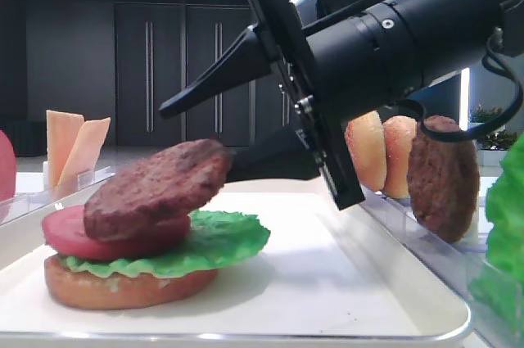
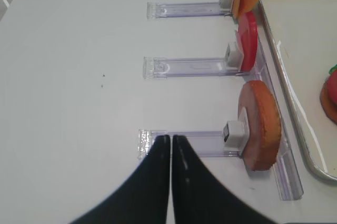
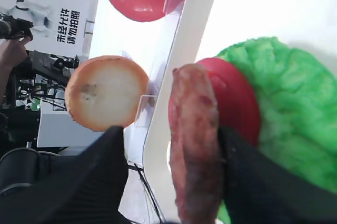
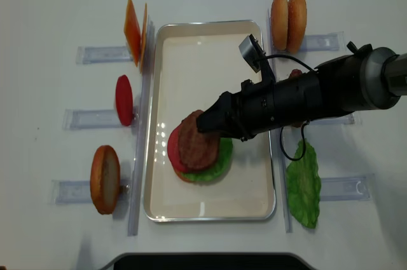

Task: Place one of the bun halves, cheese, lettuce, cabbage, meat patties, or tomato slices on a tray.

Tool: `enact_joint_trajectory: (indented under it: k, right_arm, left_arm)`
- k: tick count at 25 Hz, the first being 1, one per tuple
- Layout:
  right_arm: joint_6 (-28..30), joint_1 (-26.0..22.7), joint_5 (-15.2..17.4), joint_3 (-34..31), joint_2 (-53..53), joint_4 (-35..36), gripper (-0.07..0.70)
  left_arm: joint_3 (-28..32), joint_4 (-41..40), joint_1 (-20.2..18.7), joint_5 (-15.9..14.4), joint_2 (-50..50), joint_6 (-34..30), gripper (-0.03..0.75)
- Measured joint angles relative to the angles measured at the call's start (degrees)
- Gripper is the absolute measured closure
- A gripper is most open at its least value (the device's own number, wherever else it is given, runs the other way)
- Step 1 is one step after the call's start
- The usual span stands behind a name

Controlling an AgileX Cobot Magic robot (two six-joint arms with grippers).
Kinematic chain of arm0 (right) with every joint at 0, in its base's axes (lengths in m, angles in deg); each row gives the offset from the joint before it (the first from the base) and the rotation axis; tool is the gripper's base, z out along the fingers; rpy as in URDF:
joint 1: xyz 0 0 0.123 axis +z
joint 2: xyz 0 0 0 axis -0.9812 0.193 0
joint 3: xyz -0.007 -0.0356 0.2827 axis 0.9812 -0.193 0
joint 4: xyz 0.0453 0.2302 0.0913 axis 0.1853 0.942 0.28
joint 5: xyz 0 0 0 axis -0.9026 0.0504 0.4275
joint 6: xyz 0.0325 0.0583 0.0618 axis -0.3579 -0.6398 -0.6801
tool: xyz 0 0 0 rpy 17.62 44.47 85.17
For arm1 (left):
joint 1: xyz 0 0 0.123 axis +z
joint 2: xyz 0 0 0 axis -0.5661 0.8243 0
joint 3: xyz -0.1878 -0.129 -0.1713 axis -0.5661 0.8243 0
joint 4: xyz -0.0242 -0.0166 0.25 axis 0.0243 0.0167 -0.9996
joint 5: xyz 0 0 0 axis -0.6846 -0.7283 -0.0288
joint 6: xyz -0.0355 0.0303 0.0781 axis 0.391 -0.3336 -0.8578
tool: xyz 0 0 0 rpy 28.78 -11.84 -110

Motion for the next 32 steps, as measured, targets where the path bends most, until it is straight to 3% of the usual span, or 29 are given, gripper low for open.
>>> enact_joint_trajectory:
  k: [4, 13, 22, 27, 30, 32]
  right_arm:
    - [0.39, 0.00, -0.94, 0.00, 0.00, 0.00, 0.199]
    - [3.68, 0.00, -2.70, 0.16, -0.21, 0.00, 0.194]
    - [4.78, 0.00, -13.55, 0.16, -7.11, -3.98, 0.192]
    - [4.78, 0.00, -17.04, 0.16, -10.59, -8.51, 0.190]
    - [2.20, 0.14, -19.83, 0.16, -14.07, -15.74, 0.190]
    - [-4.63, 0.33, -22.27, 0.16, -17.37, -25.14, 0.196]
  left_arm:
    - [0.00, 0.00, 0.00, 0.00, 0.00, 0.00, 0.716]
    - [0.00, 0.00, 0.00, 0.00, 0.00, 0.00, 0.716]
    - [0.00, 0.00, 0.00, 0.00, 0.00, 0.00, 0.716]
    - [0.00, 0.00, 0.00, 0.00, 0.00, 0.00, 0.716]
    - [0.00, 0.00, 0.00, 0.00, 0.00, 0.00, 0.716]
    - [0.00, 0.00, 0.00, 0.00, 0.00, 0.00, 0.716]
